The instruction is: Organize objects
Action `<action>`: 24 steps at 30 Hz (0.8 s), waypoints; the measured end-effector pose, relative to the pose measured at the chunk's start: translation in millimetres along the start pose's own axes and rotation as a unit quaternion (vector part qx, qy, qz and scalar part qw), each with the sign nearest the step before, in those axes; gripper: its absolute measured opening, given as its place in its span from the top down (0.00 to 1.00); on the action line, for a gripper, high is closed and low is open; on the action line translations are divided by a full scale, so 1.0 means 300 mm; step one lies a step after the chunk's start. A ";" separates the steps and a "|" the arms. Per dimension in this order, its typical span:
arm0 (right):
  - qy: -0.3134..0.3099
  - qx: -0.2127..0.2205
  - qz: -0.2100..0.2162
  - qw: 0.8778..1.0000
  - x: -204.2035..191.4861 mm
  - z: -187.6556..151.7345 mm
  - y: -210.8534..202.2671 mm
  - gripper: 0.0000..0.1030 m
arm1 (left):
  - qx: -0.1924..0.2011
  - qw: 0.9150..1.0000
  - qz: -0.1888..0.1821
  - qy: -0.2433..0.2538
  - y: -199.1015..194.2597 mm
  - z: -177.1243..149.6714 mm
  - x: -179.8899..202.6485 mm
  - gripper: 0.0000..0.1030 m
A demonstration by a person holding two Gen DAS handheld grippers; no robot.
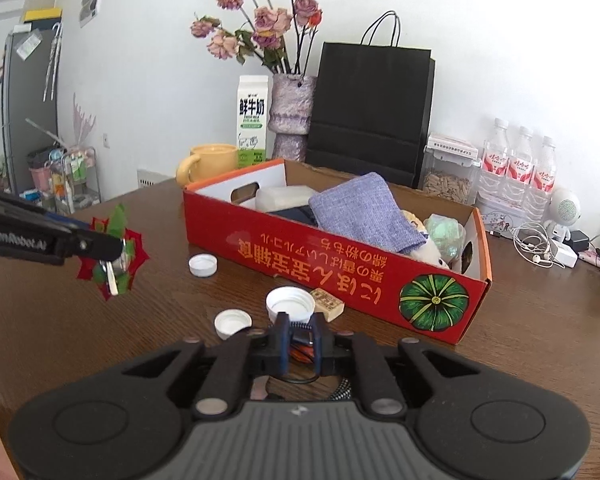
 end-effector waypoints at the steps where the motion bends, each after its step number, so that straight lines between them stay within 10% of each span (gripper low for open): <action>1: -0.014 -0.019 0.000 1.000 -0.003 -0.009 0.020 0.60 | 0.000 1.000 0.001 -0.001 0.000 -0.001 -0.003 0.69; 8: -0.080 -0.061 -0.002 0.995 0.016 -0.014 0.146 0.58 | -0.007 1.000 0.007 -0.005 0.015 -0.003 -0.016 0.69; 11: -0.081 -0.075 0.024 0.994 0.014 -0.031 0.180 0.82 | -0.009 1.000 0.007 -0.006 0.021 -0.005 -0.017 0.69; 22: -0.031 -0.006 0.015 0.999 0.021 -0.020 0.074 0.86 | -0.009 1.000 -0.002 -0.006 0.023 -0.007 -0.015 0.78; 24: -0.023 0.003 0.015 1.000 0.025 -0.015 0.051 0.86 | -0.020 1.000 -0.006 -0.004 0.039 -0.021 -0.014 0.59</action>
Point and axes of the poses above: each gripper's, at about its wrist camera, not at the fingertips, and y roughly the way its jaws point, x to its right, z to its top, the point moved 7 cm from there along y, roughly the way its jaws point, and after that the axes turned 11 degrees about z, right-handed, at the moved point
